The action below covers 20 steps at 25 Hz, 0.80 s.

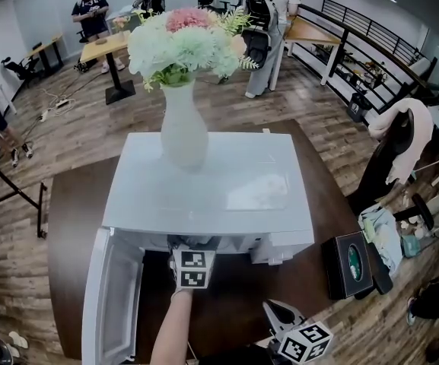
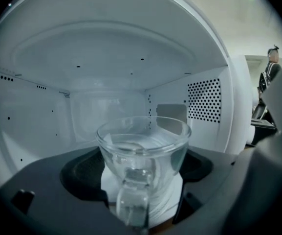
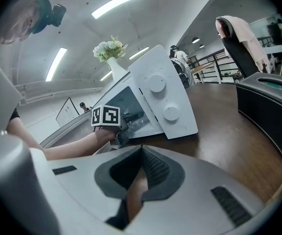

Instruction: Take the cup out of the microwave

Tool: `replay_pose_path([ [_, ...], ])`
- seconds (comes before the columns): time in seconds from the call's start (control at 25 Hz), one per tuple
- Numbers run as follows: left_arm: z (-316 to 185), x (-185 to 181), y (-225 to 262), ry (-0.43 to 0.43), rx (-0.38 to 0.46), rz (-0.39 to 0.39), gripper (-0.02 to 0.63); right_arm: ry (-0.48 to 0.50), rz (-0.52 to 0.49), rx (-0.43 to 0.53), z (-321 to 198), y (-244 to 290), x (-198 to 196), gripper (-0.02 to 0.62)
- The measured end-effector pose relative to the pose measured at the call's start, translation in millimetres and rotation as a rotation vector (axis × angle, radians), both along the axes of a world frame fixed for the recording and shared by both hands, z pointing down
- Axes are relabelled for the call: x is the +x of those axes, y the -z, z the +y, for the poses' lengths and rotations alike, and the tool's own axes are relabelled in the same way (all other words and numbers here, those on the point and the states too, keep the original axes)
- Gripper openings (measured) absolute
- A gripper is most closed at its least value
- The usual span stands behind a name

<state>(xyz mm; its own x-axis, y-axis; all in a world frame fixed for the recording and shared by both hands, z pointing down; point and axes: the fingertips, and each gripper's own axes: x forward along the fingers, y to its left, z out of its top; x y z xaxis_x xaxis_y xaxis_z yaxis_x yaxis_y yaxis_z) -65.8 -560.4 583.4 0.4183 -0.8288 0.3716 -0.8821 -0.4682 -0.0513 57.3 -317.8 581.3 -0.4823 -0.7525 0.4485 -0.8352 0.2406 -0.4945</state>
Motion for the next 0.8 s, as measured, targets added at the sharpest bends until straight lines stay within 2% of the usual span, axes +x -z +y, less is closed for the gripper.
replay_pose_path([
  [0.08, -1, -1, 0, 0.007, 0.009, -0.011, 0.383, -0.005, 0.001, -0.001, 0, 0, 2, -0.005],
  [0.52, 2, 6, 1, -0.022, 0.017, 0.005, 0.382, -0.022, -0.003, -0.001, 4, -1, 8, -0.005],
  [0.8, 14, -1, 9, 0.000, 0.023, 0.029, 0.382, -0.013, -0.011, 0.008, 10, 2, 6, -0.005],
])
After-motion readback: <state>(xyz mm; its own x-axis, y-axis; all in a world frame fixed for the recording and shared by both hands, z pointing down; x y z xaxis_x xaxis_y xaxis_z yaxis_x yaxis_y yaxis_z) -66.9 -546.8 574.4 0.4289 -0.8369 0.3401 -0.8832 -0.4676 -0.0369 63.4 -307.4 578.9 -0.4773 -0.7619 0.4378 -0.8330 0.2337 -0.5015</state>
